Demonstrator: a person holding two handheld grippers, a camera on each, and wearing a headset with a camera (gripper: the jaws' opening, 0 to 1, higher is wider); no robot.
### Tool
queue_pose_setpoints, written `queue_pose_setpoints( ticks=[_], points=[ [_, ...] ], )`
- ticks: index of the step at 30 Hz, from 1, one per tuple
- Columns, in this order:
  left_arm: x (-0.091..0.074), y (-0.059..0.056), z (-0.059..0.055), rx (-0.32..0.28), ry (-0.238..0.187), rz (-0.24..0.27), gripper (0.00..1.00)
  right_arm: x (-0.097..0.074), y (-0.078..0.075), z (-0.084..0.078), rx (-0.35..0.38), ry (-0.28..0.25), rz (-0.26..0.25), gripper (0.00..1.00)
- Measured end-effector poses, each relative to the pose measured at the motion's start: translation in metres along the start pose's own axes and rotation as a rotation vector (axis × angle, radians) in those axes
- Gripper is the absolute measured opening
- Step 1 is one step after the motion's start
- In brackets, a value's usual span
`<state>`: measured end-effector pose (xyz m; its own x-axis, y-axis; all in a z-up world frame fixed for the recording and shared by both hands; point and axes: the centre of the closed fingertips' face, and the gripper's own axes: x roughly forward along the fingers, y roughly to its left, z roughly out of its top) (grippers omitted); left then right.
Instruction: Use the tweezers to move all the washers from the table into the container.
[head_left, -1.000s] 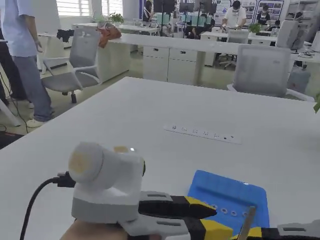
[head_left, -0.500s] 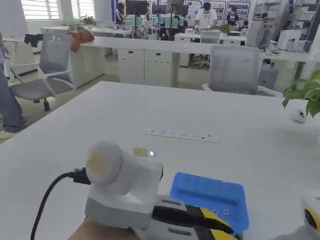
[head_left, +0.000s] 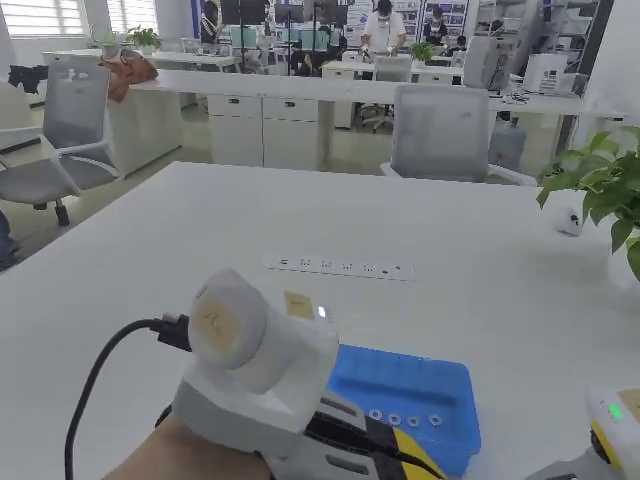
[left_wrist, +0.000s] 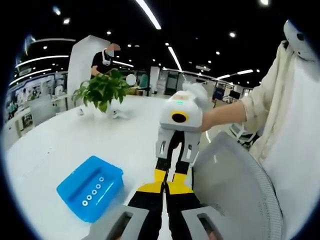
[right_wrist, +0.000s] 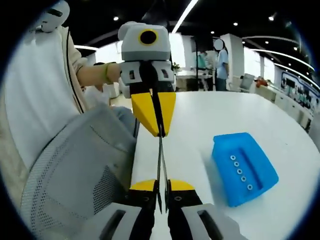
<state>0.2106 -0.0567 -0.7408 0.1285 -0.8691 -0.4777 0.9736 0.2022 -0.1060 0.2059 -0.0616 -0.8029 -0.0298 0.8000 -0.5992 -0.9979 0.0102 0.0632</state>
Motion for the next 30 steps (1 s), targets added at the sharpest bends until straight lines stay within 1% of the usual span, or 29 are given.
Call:
queue_pose_setpoints(
  ticks=[1, 2, 3, 4, 5, 6, 7, 8, 9, 11, 12, 13, 14, 15, 16, 17, 18, 19, 21, 22, 24, 26, 27, 28, 29, 30],
  points=[
    [0.002, 0.002, -0.007, 0.02, 0.032, 0.008, 0.0, 0.002, -0.002, -0.003, -0.013, 0.017, -0.007, 0.04],
    [0.003, 0.003, -0.012, 0.036, 0.054, 0.009, 0.0, 0.005, -0.004, -0.008, -0.03, 0.047, -0.021, 0.04],
    [0.006, 0.004, -0.019, 0.06, 0.085, 0.015, 0.0, 0.007, -0.005, -0.011, -0.045, 0.066, -0.028, 0.05],
    [0.007, 0.005, -0.025, 0.072, 0.111, 0.015, 0.0, 0.009, -0.007, -0.015, -0.063, 0.085, -0.032, 0.05],
    [0.01, 0.004, -0.03, 0.07, 0.13, 0.009, 0.0, 0.012, -0.007, -0.018, -0.075, 0.1, -0.032, 0.05],
    [0.011, 0.004, -0.034, 0.069, 0.147, 0.002, 0.0, 0.016, -0.006, -0.022, -0.086, 0.12, -0.027, 0.05],
    [0.013, 0.005, -0.039, 0.081, 0.168, 0.004, 0.0, 0.021, -0.004, -0.027, -0.093, 0.132, -0.022, 0.05],
    [0.015, 0.006, -0.047, 0.098, 0.196, 0.0, 0.0, 0.024, -0.004, -0.03, -0.097, 0.142, -0.024, 0.05],
    [0.016, 0.006, -0.055, 0.107, 0.235, -0.007, 0.0, 0.027, -0.005, -0.033, -0.106, 0.15, -0.027, 0.05],
    [0.018, 0.006, -0.065, 0.134, 0.275, -0.012, 0.0, 0.032, -0.003, -0.039, -0.107, 0.162, -0.027, 0.05],
    [0.02, 0.005, -0.067, 0.121, 0.269, -0.015, 0.0, 0.034, -0.003, -0.041, -0.104, 0.164, -0.029, 0.05],
    [0.019, 0.005, -0.07, 0.114, 0.28, -0.018, 0.0, 0.035, -0.003, -0.044, -0.092, 0.164, -0.037, 0.06],
    [0.018, 0.007, -0.076, 0.124, 0.304, -0.011, 0.0, 0.036, -0.003, -0.043, -0.081, 0.148, -0.045, 0.06],
    [0.017, 0.008, -0.08, 0.137, 0.321, -0.01, 0.0, 0.036, -0.002, -0.041, -0.036, 0.12, -0.053, 0.1],
    [0.016, 0.009, -0.085, 0.143, 0.336, -0.012, 0.0, 0.035, -0.004, -0.043, -0.013, 0.118, -0.07, 0.15],
    [0.016, 0.009, -0.087, 0.141, 0.34, -0.013, 0.0, 0.032, -0.008, -0.046, 0.009, 0.122, -0.105, 0.2],
    [0.016, 0.009, -0.091, 0.134, 0.35, -0.015, 0.0, 0.03, -0.009, -0.049, 0.013, 0.122, -0.12, 0.28],
    [0.017, 0.01, -0.094, 0.133, 0.356, -0.014, 0.0, 0.027, -0.01, -0.05, 0.015, 0.119, -0.134, 0.32],
    [0.016, 0.014, -0.106, 0.151, 0.406, -0.011, 0.0, 0.017, -0.011, -0.051, 0.055, 0.097, -0.18, 0.41],
    [0.017, 0.015, -0.111, 0.157, 0.427, -0.012, 0.0, 0.01, -0.01, -0.05, 0.075, 0.074, -0.194, 0.43],
    [0.019, 0.016, -0.116, 0.146, 0.436, -0.017, 0.0, -0.003, -0.01, -0.048, 0.108, 0.032, -0.232, 0.49],
    [0.02, 0.016, -0.124, 0.124, 0.456, -0.026, 0.0, -0.015, -0.008, -0.048, 0.115, 0.016, -0.245, 0.54],
    [0.02, 0.017, -0.13, 0.114, 0.477, -0.031, 0.0, -0.024, -0.007, -0.049, 0.12, 0.006, -0.261, 0.55],
    [0.021, 0.017, -0.134, 0.105, 0.49, -0.037, 0.0, -0.03, -0.007, -0.049, 0.12, 0.0, -0.273, 0.55],
    [0.021, 0.017, -0.139, 0.104, 0.509, -0.042, 0.0, -0.039, -0.006, -0.049, 0.121, -0.004, -0.291, 0.57],
    [0.021, 0.017, -0.141, 0.107, 0.514, -0.04, 0.0, -0.044, -0.007, -0.05, 0.125, -0.01, -0.306, 0.58]
  ],
)
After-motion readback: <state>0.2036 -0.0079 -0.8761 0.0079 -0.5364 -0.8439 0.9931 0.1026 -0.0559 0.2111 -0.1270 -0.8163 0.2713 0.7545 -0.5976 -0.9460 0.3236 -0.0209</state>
